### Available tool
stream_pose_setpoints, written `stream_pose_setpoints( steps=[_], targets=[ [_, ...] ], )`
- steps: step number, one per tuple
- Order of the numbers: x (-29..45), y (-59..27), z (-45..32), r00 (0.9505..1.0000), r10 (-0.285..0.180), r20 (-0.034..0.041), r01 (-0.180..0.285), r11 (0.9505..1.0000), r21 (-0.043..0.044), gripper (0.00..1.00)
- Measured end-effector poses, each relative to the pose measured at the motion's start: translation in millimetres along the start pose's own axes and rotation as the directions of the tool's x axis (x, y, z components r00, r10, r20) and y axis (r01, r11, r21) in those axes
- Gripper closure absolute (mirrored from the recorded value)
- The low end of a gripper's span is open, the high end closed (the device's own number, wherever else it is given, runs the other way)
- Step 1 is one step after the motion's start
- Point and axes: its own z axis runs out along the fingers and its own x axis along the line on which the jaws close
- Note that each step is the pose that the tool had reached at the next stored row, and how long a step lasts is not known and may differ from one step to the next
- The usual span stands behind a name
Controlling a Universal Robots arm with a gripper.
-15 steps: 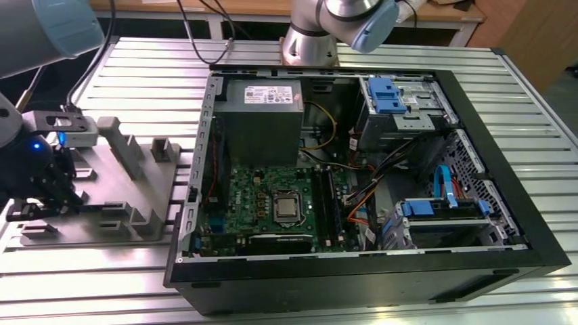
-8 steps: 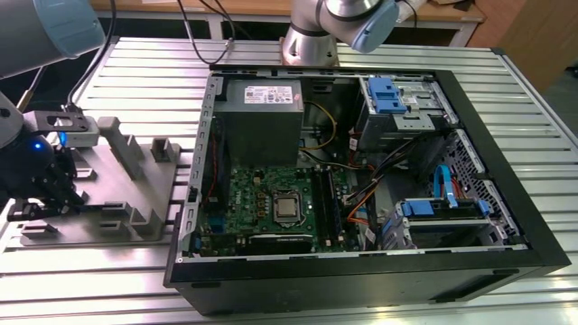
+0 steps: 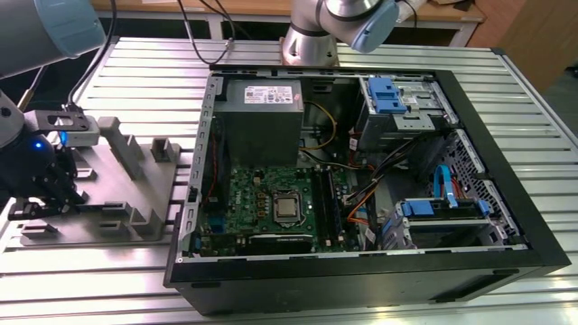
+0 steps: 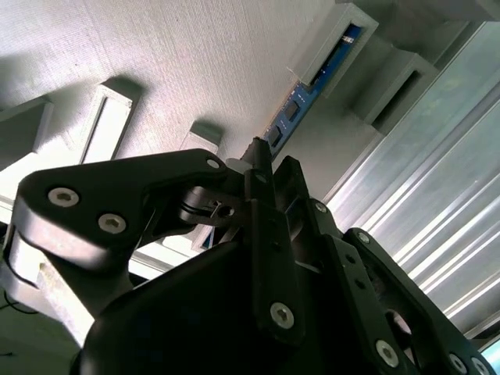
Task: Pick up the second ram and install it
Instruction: 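Pick up the second ram and move it above second insertion slot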
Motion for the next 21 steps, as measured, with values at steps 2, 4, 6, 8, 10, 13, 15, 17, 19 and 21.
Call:
stream_pose_setpoints(
  steps=[2,4,6,8,10,13,15,17,19,21],
  targets=[
    [0.0,0.0,0.0,1.0000,0.000,-0.0001,0.000,1.0000,-0.0001,0.75],
    [0.0,0.0,0.1,1.0000,0.000,0.0000,0.000,1.0000,0.0000,0.77],
    [0.0,0.0,0.1,1.0000,0.000,0.0000,0.000,1.0000,0.0000,0.84],
    [0.0,0.0,0.1,1.0000,0.000,0.0000,0.000,1.0000,0.0000,0.84],
    [0.0,0.0,0.1,1.0000,0.000,0.0000,0.000,1.0000,0.0000,0.84],
    [0.0,0.0,0.2,1.0000,0.000,0.0000,0.000,1.0000,0.0000,0.84],
    [0.0,0.0,0.2,1.0000,0.000,0.0000,0.000,1.0000,0.0000,0.85],
    [0.0,0.0,0.2,1.0000,0.000,0.0000,0.000,1.0000,0.0000,0.89],
    [0.0,0.0,0.3,1.0000,0.000,0.0000,0.000,1.0000,0.0000,0.89],
    [0.0,0.0,0.3,1.0000,0.000,0.0000,0.000,1.0000,0.0000,0.89]
  ],
)
